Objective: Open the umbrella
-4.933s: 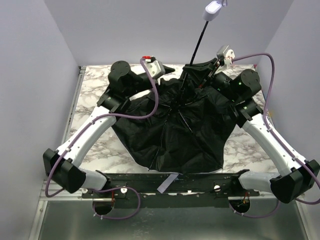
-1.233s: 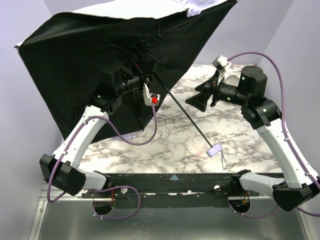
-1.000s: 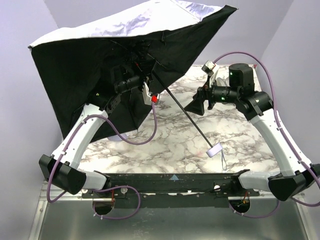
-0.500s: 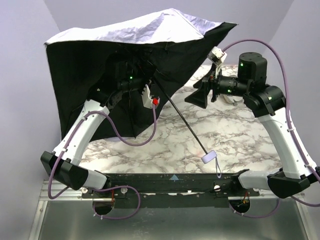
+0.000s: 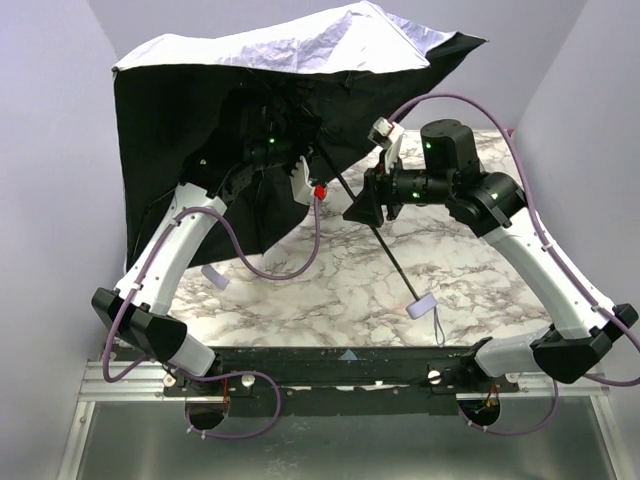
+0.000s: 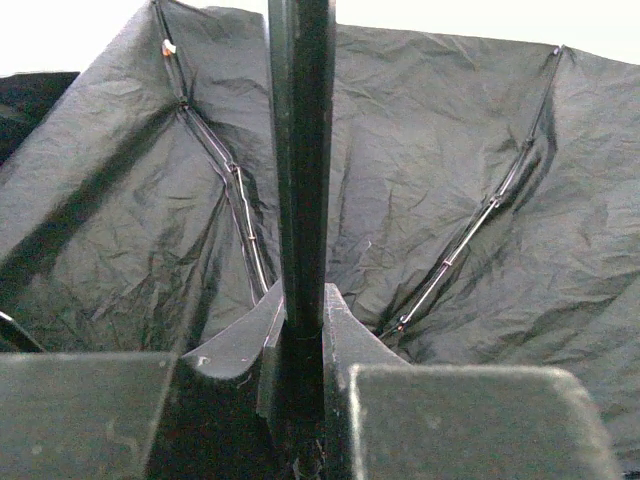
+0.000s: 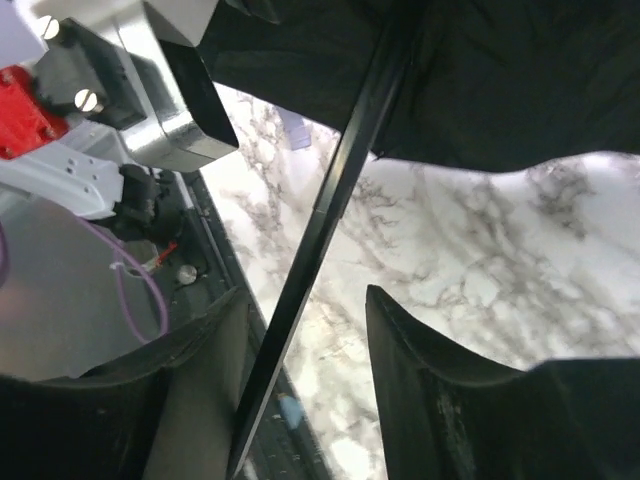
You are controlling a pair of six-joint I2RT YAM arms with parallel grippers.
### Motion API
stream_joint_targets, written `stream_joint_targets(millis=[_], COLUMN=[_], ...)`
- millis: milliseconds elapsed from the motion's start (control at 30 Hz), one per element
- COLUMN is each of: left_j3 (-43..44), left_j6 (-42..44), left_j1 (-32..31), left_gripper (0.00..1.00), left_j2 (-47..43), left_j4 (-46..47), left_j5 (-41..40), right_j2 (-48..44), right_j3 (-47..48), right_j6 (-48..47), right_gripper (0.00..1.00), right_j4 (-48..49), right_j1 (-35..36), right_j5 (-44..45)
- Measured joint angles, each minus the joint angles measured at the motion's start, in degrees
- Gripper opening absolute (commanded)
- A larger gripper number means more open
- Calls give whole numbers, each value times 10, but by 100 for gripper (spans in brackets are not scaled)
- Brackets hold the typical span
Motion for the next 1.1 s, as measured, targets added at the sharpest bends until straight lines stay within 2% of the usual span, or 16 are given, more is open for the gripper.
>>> stream_joint_targets(millis=[33, 67, 133, 233, 433, 633, 767, 967, 1100], left_j3=[4, 6, 6, 6, -49, -87, -141, -235, -254], left_j6=[0, 1, 1, 3, -21, -87, -110, -134, -143], left_j1=[0, 0, 0, 0, 1, 0, 0, -9, -20], left_gripper=[0, 0, 0, 2, 31, 34, 39, 51, 52], left_j2=[2, 4, 7, 8, -4, -3, -7, -7, -8], left_j4=[-3, -4, -4, -6, 70, 181, 297, 442, 472], left_j5=[-1, -3, -11, -16, -19, -16, -18, -42, -58], right_j2=[2, 3, 3, 5, 8, 8, 8, 8, 8], right_j3=[-1, -5, -12, -23, -38, -73, -89, -114, -122], right_j6=[3, 11, 22, 71, 111, 189, 252, 316, 333], right_gripper=[33, 19, 1, 0, 0, 0, 0, 0, 0], right_j4=[0, 2, 4, 3, 26, 101, 159, 198, 212], right_j1=[1, 2, 4, -9, -19, -38, -66, -90, -93], right_j5=[4, 6, 4, 26, 7, -91, -147, -182, -184])
